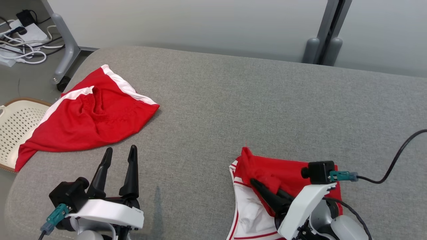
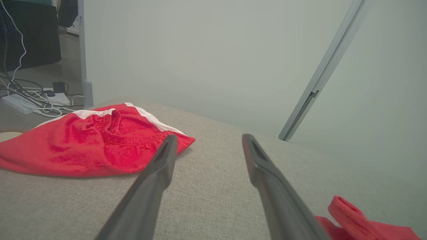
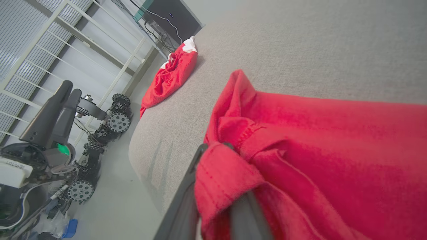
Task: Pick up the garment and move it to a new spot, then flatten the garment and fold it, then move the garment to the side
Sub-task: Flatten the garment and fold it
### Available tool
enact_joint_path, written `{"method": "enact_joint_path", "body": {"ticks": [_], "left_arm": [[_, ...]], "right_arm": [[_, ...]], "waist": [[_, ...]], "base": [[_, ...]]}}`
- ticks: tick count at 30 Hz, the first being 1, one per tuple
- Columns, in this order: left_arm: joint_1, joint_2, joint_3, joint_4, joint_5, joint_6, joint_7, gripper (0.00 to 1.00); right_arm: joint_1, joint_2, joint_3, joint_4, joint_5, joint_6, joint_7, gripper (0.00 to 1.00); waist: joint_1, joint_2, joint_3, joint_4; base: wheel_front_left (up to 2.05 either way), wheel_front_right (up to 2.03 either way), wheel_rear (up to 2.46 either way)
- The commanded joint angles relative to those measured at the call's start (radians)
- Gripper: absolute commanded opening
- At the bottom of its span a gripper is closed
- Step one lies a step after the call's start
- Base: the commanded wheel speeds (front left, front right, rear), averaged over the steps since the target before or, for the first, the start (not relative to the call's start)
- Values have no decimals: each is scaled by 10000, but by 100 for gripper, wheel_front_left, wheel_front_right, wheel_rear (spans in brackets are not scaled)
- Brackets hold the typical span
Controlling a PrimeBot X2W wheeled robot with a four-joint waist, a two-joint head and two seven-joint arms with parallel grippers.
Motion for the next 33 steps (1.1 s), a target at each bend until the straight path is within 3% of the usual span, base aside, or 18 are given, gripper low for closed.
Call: {"method": "enact_joint_path", "body": {"ticks": [1, 2, 10, 15, 20, 26, 27, 29, 30, 31, 33], "left_arm": [[-93, 89, 56, 30, -43, 48, -1, 100], [-103, 105, 66, 38, -42, 54, -1, 100], [-113, 183, 143, 22, -78, 68, -2, 100], [-1, 216, 214, -75, -26, 144, -6, 100], [68, 189, 289, -151, 8, 115, -11, 100], [53, 181, 326, -107, 48, 23, -15, 100], [29, 180, 326, -88, 56, 4, -15, 100], [-26, 164, 312, -48, 74, -11, -16, 100], [-41, 159, 304, -23, 73, -34, -16, 100], [-48, 154, 294, 0, 67, -42, -17, 100], [-48, 142, 282, 45, 63, -85, -15, 100]], "right_arm": [[-100, -26, 46, -19, 4, 24, 87, 93], [-104, -38, 109, -37, 36, 24, 101, 100], [-170, -303, -46, -959, 467, 24, -249, 100], [42, -877, -1055, -1791, 484, 23, -702, 100], [414, -1301, -2465, -1881, 58, 24, -1046, 100], [748, -1220, -3090, -1762, -438, 24, -874, 100], [751, -1168, -3120, -1755, -485, 24, -837, 93], [754, -1087, -3164, -1751, -580, 24, -768, 43], [763, -1065, -3162, -1745, -630, 24, -710, 34], [768, -1058, -3151, -1739, -684, 24, -673, 4], [783, -1049, -3120, -1726, -771, 24, -571, 0]], "waist": [[-1, 0, -1, -65], [-1, 0, -6, -116], [-1, 0, -116, -723], [-1, 0, -190, -1100], [-1, 0, -236, -1328], [-1, 0, -256, -1379], [-1, 0, -259, -1367], [-1, 0, -277, -1330], [-1, 0, -286, -1308], [-1, 0, -295, -1282], [-1, 0, -304, -1222]], "base": [[0, 0, 0], [0, 0, 0], [0, 0, 0], [0, 0, 0], [0, 0, 0], [0, 0, 0], [0, 0, 0], [0, 0, 0], [0, 0, 0], [0, 0, 0], [0, 0, 0]]}}
